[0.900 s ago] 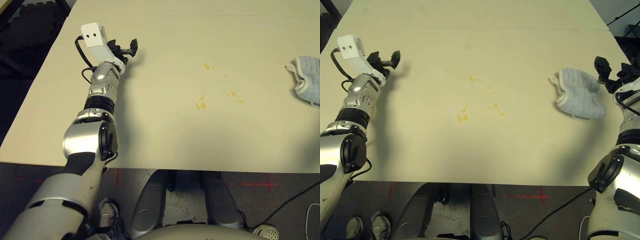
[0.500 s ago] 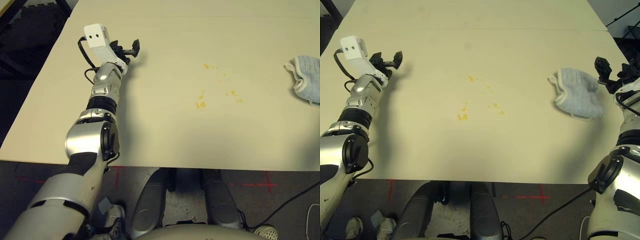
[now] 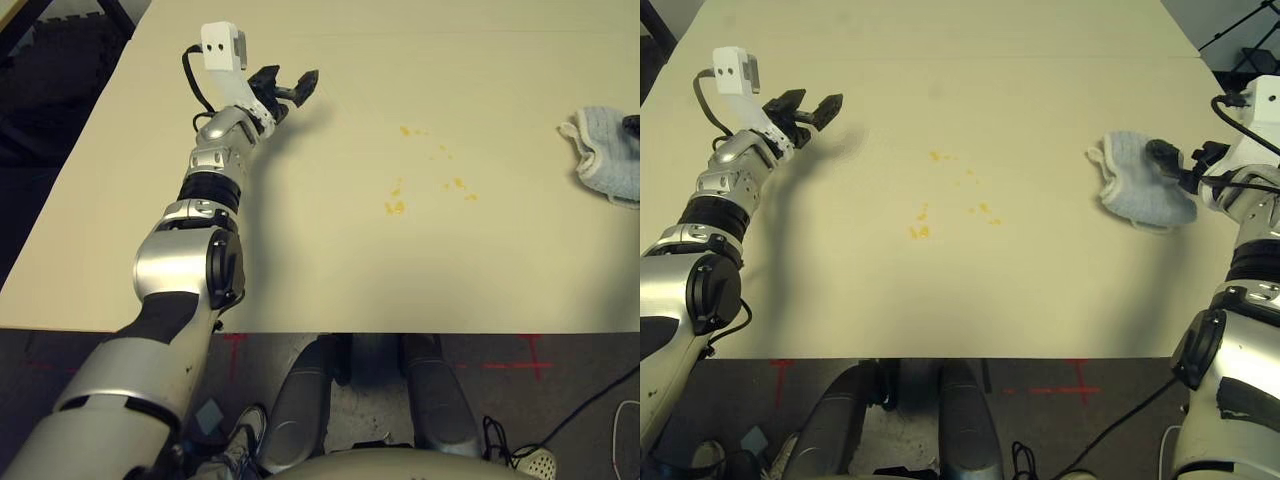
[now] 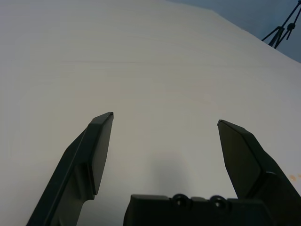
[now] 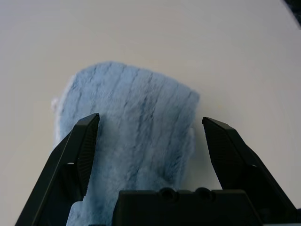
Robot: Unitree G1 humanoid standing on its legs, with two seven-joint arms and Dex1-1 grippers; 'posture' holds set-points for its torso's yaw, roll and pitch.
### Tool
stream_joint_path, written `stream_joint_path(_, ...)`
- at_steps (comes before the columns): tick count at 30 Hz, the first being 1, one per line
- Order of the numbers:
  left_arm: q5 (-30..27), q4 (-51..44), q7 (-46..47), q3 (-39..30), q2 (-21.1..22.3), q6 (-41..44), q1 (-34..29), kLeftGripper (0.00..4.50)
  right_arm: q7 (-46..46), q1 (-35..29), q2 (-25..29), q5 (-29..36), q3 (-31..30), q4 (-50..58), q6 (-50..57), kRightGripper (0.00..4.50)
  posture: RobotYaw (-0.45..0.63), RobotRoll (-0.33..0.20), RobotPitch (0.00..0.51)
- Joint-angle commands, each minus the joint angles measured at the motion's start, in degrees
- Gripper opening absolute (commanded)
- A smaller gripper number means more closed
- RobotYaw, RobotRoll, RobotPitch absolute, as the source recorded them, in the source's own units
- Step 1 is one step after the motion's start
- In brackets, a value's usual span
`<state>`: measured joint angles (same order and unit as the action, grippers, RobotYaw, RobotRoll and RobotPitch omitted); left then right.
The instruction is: Wipe the water off the table with a rag.
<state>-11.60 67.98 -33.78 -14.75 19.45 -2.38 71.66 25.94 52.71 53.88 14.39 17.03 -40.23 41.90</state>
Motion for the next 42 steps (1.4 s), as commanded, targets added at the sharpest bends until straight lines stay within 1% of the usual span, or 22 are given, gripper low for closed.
stream_joint_path(1, 0.44, -0.03, -0.34, 0.44, 0.32, 0.55, -0.04, 4.5, 0.38, -2.46, -0.53, -0.22, -1.47, 4.1, 5.86, 4.48, -0.15, 0.0, 0.3)
stream_joint_path(4, 0.34, 0.01, 0.0, 0.35, 0.04, 0.42, -0.46, 4.5, 1.25, -4.39, -1.73, -0.32, -2.62, 5.32, 7.69, 4.48, -0.15, 0.0, 0.295)
stream_joint_path(7, 0.27, 0.16, 0.54, 0.26, -0.5, 0.18, -0.58, 4.5, 1.45, -5.02, -3.02, -0.92, -3.51, 3.41, 7.93, 4.48, -0.15, 0.0, 0.294)
stream_joint_path(12, 0.04, 0.1, 1.01, 0.07, -1.1, 0.0, -0.63, 4.5, 1.55, -3.74, -4.16, -2.59, -4.39, -2.51, 5.49, 4.48, -0.14, 0.0, 0.294)
stream_joint_path(13, -0.01, 0.06, 1.07, 0.01, -1.12, 0.01, -0.69, 4.5, 1.25, -3.09, -4.2, -2.66, -4.07, -3.91, 5.03, 4.33, -0.14, 0.0, 0.294)
stream_joint_path(15, -0.1, -0.02, 1.15, -0.1, -1.07, 0.02, -0.81, 4.5, 0.73, -2.07, -4.14, -2.82, -3.59, -5.8, 4.01, 3.95, -0.14, 0.0, 0.296)
stream_joint_path(23, -0.16, 0.11, 1.52, -0.38, -0.93, -0.12, -1.11, 4.5, -0.66, 1.04, -3.21, -3.24, -3.07, -9.22, 0.5, 1.41, -0.13, 0.0, 0.299)
stream_joint_path(26, -0.25, 0.15, 1.57, -0.43, -1.14, -0.08, -1.15, 4.5, -0.14, 1.8, -3.1, -3.73, -3.87, -8.25, 0.04, 0.53, -0.14, 0.0, 0.304)
stream_joint_path(27, -0.27, 0.17, 1.54, -0.41, -1.3, -0.05, -1.16, 4.5, 0.31, 2.04, -3.18, -3.91, -4.25, -7.65, 0.3, 0.33, -0.14, 0.0, 0.304)
stream_joint_path(28, -0.28, 0.17, 1.5, -0.39, -1.44, -0.01, -1.17, 4.5, 0.78, 2.22, -3.3, -4.05, -4.62, -7.1, 0.64, 0.24, -0.14, 0.0, 0.304)
stream_joint_path(30, -0.32, 0.12, 1.2, -0.28, -1.89, 0.23, -1.12, 4.5, 3.1, 2.5, -4.02, -3.46, -6.32, -2.31, 4.06, 0.23, -0.14, 0.0, 0.314)
stream_joint_path(32, -0.29, 0.06, 0.89, -0.14, -2.21, 0.41, -1.04, 4.5, 5.11, 2.41, -4.69, -2.38, -8.09, 4.84, 9.25, 0.23, -0.15, 0.0, 0.322)
stream_joint_path(36, 0.56, -0.11, 0.08, 0.74, -2.43, -0.13, -1.0, 4.5, 7.8, 2.24, -4.73, -0.5, -10.53, 17.77, 18.34, 0.23, -0.15, 0.0, 0.322)
stream_joint_path(37, 0.5, -0.14, -0.02, 0.72, -2.47, -0.07, -1.01, 4.5, 8.33, 2.17, -4.59, 0.19, -10.99, 20.95, 20.7, 0.23, -0.15, 0.0, 0.332)
stream_joint_path(40, 0.37, -0.16, -0.16, 0.69, -2.51, 0.06, -1.0, 4.5, 9.73, 1.39, -4.49, 2.77, -11.95, 30.31, 27.87, 0.23, -0.15, 0.0, 0.332)
stream_joint_path(42, 0.37, -0.1, -0.14, 0.68, -2.53, 0.07, -0.94, 4.5, 10.53, -0.53, -5.46, 6.15, -12.24, 38.7, 34.74, 0.23, -0.15, 0.0, 0.332)
